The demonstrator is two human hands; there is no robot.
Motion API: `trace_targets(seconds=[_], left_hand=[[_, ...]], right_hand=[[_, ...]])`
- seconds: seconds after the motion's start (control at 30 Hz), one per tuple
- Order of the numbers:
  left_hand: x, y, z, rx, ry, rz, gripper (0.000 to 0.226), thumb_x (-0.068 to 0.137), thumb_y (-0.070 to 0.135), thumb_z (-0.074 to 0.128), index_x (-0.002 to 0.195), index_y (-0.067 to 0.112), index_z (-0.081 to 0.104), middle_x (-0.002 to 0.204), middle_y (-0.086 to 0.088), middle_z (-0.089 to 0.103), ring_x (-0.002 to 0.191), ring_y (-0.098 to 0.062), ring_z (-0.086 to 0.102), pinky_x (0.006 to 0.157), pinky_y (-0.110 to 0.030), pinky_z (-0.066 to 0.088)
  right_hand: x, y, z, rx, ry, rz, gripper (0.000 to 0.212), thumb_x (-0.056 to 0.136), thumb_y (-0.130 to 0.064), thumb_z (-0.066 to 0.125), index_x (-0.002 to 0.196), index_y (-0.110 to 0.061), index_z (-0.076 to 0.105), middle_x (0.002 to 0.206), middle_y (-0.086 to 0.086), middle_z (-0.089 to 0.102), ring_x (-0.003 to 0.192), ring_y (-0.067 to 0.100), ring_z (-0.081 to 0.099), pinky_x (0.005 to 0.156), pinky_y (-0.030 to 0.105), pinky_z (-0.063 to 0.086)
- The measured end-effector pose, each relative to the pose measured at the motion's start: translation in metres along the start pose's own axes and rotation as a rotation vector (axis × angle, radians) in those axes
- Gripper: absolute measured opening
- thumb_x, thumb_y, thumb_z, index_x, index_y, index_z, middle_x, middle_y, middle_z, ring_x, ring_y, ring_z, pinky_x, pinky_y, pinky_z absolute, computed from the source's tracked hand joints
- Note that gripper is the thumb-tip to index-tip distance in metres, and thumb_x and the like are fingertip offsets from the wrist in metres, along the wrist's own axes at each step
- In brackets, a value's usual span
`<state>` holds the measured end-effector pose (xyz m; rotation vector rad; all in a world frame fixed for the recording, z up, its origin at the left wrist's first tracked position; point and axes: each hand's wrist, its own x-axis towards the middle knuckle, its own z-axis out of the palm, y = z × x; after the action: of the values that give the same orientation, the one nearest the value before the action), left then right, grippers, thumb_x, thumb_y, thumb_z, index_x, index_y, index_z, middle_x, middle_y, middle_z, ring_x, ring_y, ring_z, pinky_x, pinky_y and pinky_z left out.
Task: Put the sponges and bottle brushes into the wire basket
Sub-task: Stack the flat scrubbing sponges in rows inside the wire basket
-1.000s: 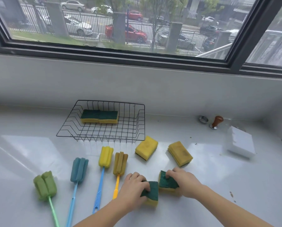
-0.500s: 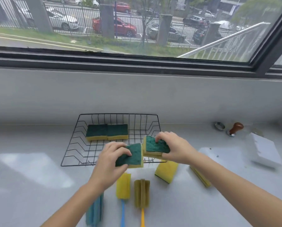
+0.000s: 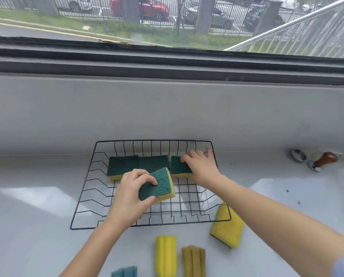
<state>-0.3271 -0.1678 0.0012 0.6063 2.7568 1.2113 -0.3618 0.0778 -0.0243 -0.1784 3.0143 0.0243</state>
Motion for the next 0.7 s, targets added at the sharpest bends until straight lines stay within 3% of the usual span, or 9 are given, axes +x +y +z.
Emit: trace_targets(seconds=[0.13,0.23,0.43,0.57,0.7], left_hand=[[0.008,-0.004,0.008,-0.021,-0.012,-0.015,0.031,0.07,0.017,0.077,0.091,0.033,0.06,0.107,0.016,0.049,0.105,-0.009,0.039,0.088,-0.024,0.032],[0.016,-0.003,0.012,-0.021,-0.012,-0.003,0.032,0.07,0.017,0.077,0.091,0.033,0.06,0.109,0.015,0.049,0.106,-0.009,0.037,0.09,-0.024,0.031],[0.051,0.013,0.026,0.01,-0.028,0.008,0.029,0.072,0.018,0.075,0.093,0.031,0.059,0.111,0.011,0.05,0.111,-0.012,0.037,0.092,-0.034,0.038],[0.072,0.025,0.051,0.029,-0.084,0.02,0.029,0.074,0.015,0.073,0.097,0.026,0.059,0.118,0.004,0.052,0.118,-0.018,0.039,0.098,-0.037,0.038],[0.097,0.037,0.07,0.086,0.011,0.112,0.032,0.073,0.01,0.073,0.098,0.023,0.057,0.123,0.0,0.052,0.12,-0.02,0.041,0.098,-0.036,0.038]], right_hand=[[0.006,0.0,0.019,0.039,0.043,0.041,0.054,0.078,-0.004,0.058,0.126,-0.025,0.046,0.134,0.002,0.05,0.132,0.026,0.035,0.113,0.062,0.007],[0.002,0.004,0.019,0.137,0.064,0.105,0.05,0.082,-0.019,0.058,0.129,-0.03,0.047,0.143,0.001,0.043,0.138,0.024,0.026,0.113,0.062,0.008],[-0.033,0.018,0.002,0.372,0.338,0.238,0.042,0.082,-0.021,0.059,0.123,-0.027,0.053,0.133,-0.001,0.052,0.127,0.024,0.04,0.109,0.049,0.025],[-0.07,0.041,0.007,0.48,0.353,0.332,0.041,0.086,-0.019,0.056,0.126,-0.025,0.05,0.131,-0.004,0.053,0.126,0.02,0.041,0.109,0.041,0.029],[-0.108,0.06,0.023,0.61,0.358,0.435,0.039,0.087,-0.017,0.056,0.125,-0.022,0.051,0.129,-0.003,0.056,0.125,0.018,0.044,0.104,0.037,0.032]])
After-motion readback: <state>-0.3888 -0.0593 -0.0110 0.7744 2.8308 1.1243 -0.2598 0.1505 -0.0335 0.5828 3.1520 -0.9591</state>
